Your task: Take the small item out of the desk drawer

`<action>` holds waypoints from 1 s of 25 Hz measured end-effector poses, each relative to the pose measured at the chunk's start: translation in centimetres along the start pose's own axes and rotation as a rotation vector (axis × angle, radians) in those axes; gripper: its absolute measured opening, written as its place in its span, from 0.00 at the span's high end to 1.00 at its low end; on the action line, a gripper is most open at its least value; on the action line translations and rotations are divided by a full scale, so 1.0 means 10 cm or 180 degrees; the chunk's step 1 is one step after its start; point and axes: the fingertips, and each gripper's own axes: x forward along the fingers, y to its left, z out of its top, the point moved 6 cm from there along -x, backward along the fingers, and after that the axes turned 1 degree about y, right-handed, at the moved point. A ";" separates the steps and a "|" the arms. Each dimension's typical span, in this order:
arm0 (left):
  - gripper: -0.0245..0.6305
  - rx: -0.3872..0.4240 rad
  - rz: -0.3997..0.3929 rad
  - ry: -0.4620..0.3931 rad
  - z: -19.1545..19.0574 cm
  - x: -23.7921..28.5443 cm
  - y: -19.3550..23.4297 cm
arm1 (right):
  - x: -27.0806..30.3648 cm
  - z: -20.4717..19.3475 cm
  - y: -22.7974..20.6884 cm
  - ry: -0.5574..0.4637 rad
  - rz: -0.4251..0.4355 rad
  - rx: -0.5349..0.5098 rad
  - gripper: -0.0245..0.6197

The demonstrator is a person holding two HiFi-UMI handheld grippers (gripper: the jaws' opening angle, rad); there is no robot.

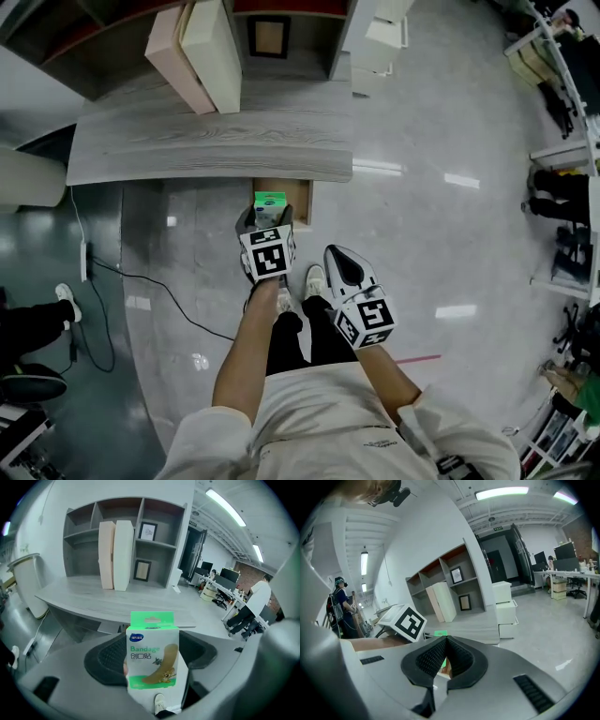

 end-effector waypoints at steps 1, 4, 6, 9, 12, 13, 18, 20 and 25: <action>0.42 -0.0002 -0.0007 -0.0028 0.05 -0.10 -0.02 | -0.03 0.06 0.03 -0.0019 0.0013 -0.0001 0.91; 0.42 -0.0026 -0.0029 -0.0127 0.18 -0.37 -0.08 | -0.13 0.25 0.12 -0.0097 0.0060 -0.0014 0.91; 0.42 -0.0021 -0.0046 -0.0180 0.24 -0.54 -0.12 | -0.19 0.37 0.17 -0.0133 0.0075 -0.0032 0.91; 0.42 0.0011 -0.0059 -0.0253 0.32 -0.79 -0.18 | -0.29 0.52 0.25 -0.0180 0.0099 -0.0071 0.91; 0.42 0.0050 -0.0085 -0.0332 0.40 -1.02 -0.25 | -0.39 0.67 0.32 -0.0198 0.0124 -0.0126 0.91; 0.42 0.0061 -0.0089 -0.0351 0.42 -1.10 -0.26 | -0.42 0.71 0.35 -0.0210 0.0129 -0.0135 0.91; 0.42 0.0177 -0.0043 -0.0462 0.56 -1.43 -0.27 | -0.55 0.95 0.43 -0.0281 0.0146 -0.0154 0.91; 0.42 0.0203 -0.0034 -0.0520 0.62 -1.57 -0.28 | -0.60 1.08 0.45 -0.0328 0.0153 -0.0174 0.91; 0.42 0.0243 -0.0027 -0.0693 0.84 -1.92 -0.34 | -0.72 1.43 0.41 -0.0525 0.0118 -0.0235 0.91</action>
